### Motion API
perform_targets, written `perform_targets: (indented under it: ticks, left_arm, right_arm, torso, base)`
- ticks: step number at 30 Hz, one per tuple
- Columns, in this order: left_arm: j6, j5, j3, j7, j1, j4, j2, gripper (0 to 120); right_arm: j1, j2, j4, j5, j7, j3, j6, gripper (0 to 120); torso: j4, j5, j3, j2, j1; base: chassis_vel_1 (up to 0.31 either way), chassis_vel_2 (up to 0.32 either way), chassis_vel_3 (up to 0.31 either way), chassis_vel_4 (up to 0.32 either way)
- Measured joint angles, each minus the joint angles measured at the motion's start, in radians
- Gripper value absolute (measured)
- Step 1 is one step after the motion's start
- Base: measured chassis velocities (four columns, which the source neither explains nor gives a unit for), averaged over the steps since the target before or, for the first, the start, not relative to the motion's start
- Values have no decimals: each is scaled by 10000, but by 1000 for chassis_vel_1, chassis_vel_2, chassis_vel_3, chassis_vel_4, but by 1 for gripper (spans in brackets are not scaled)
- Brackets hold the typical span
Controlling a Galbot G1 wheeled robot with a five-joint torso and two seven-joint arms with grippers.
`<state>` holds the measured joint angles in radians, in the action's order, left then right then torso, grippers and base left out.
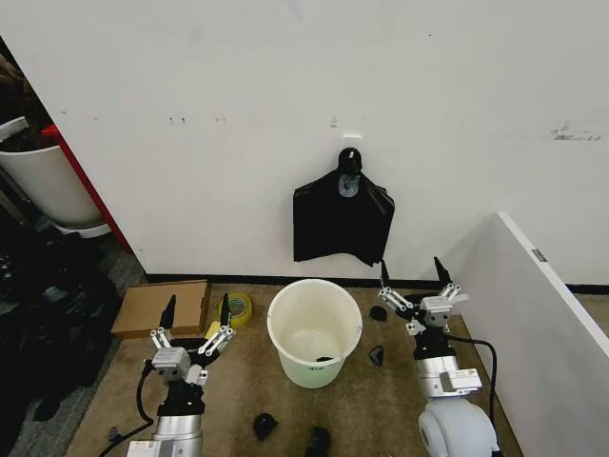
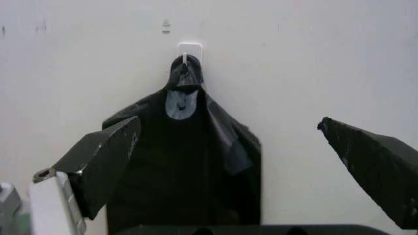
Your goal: Place the garbage bag over the trash bin.
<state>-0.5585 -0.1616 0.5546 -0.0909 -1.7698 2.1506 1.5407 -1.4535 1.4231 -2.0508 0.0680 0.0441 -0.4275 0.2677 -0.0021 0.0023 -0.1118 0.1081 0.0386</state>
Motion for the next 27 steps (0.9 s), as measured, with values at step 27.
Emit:
perform_targets:
  ticks: [27]
  left_arm:
    - [-356, -433, 118, 455, -438, 455, -165, 100]
  right_arm:
    - [6114, 1849, 4304, 10979, 906, 1590, -2391, 98]
  torso:
    - [4, 2, -2, -1, 1]
  base:
    - [0, 0, 0, 0]
